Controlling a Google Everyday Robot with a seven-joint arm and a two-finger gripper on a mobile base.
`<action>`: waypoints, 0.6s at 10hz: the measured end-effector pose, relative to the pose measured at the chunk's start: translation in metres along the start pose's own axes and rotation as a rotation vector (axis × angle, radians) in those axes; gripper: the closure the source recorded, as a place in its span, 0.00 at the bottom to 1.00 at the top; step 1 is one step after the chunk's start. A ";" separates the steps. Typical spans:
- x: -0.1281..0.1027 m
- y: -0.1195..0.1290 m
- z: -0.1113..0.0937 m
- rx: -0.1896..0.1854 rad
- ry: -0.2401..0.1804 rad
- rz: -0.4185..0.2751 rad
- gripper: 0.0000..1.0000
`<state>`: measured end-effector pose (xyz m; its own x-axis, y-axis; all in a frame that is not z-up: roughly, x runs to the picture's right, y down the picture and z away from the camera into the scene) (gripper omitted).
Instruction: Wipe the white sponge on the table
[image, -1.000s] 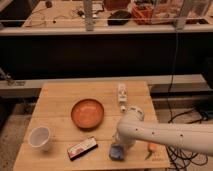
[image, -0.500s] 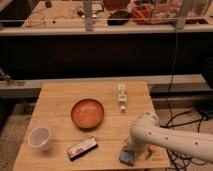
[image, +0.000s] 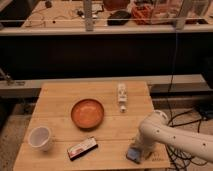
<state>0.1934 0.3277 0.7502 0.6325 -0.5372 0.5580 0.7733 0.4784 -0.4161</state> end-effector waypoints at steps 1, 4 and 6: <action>0.001 0.000 0.000 0.001 0.000 0.001 0.97; 0.030 -0.014 -0.019 0.055 0.031 0.030 0.97; 0.059 -0.038 -0.048 0.105 0.064 0.041 0.97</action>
<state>0.2033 0.2447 0.7650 0.6673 -0.5575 0.4938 0.7403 0.5688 -0.3584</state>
